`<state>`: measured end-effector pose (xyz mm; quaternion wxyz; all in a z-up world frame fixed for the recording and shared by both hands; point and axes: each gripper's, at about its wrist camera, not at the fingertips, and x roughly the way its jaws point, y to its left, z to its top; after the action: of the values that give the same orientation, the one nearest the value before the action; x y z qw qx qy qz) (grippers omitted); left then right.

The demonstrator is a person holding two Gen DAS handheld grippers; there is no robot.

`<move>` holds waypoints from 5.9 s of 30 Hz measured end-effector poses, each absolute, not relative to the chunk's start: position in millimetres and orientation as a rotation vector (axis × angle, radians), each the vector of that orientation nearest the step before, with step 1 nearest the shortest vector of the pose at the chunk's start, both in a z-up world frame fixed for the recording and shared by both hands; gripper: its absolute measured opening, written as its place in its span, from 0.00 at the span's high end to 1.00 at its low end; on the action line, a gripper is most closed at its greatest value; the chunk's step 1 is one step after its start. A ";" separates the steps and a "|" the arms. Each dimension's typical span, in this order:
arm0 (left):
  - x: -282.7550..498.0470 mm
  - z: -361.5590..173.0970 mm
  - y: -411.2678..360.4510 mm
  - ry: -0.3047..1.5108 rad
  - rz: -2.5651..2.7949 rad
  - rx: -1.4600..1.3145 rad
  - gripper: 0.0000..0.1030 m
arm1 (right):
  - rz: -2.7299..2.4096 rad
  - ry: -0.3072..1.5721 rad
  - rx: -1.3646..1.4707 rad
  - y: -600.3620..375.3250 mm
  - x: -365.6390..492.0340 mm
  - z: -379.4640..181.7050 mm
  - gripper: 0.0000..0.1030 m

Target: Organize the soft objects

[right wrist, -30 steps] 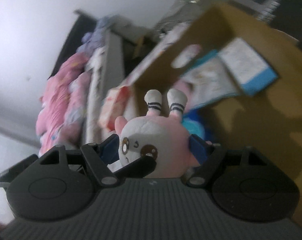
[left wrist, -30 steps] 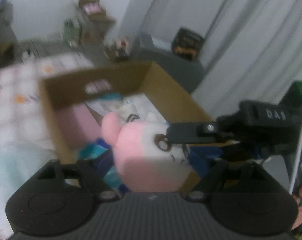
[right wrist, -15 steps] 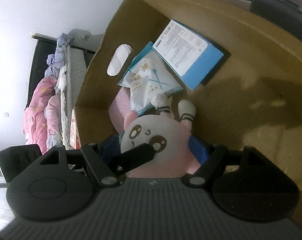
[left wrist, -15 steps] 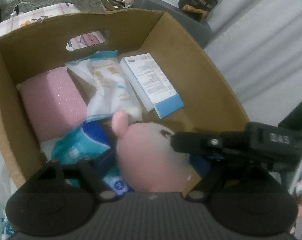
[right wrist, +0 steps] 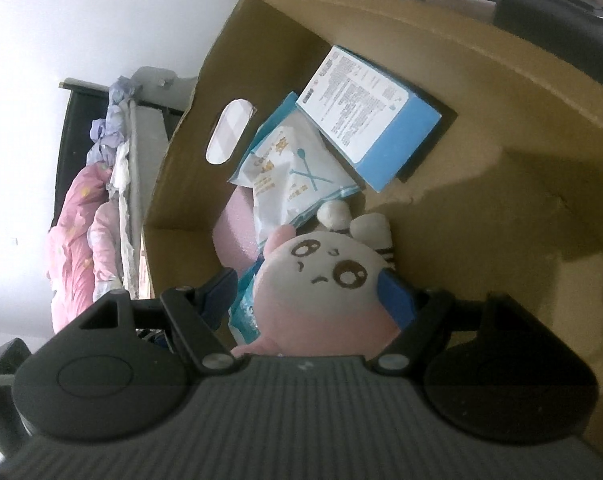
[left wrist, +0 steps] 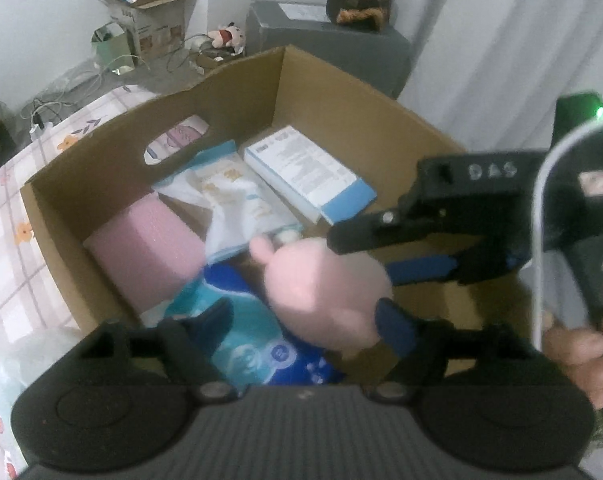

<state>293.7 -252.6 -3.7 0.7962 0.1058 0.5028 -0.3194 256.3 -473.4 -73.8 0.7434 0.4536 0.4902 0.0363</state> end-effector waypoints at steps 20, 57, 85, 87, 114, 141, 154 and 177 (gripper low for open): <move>292.1 11.1 -243.0 1.005 -0.570 0.247 0.21 | 0.135 1.043 1.016 -476.0 240.6 -61.0 0.25; -15.6 -1.9 88.7 0.866 0.099 -0.128 0.31 | 0.871 1.306 0.634 -170.7 113.4 -62.3 0.28; 105.3 -49.4 73.2 0.963 -0.306 0.466 0.30 | 0.745 1.396 0.560 -151.2 113.9 -123.1 0.50; 111.6 -59.6 69.9 1.002 -0.366 0.529 0.30 | 0.750 1.400 0.554 -149.2 114.2 -122.7 0.50; 154.1 -56.4 86.5 1.257 -0.313 0.256 0.66 | 0.775 1.399 0.679 -173.0 106.2 -126.6 0.49; 25.5 -38.5 85.9 1.132 -0.177 -0.154 0.47 | 0.664 1.253 0.787 -249.3 96.8 -112.2 0.48; 19.9 -57.5 90.5 1.092 -0.143 -0.235 0.89 | 0.619 1.370 0.759 -236.6 46.6 -124.7 0.53; -0.4 -51.7 54.6 1.028 -0.367 -0.287 0.89 | 0.665 1.368 0.992 -229.0 62.1 -144.8 0.58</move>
<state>-0.4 54.6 -51.7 0.8450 -0.1361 0.4870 -0.1740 62.1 -229.0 -144.8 0.6153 0.4306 0.5940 0.2885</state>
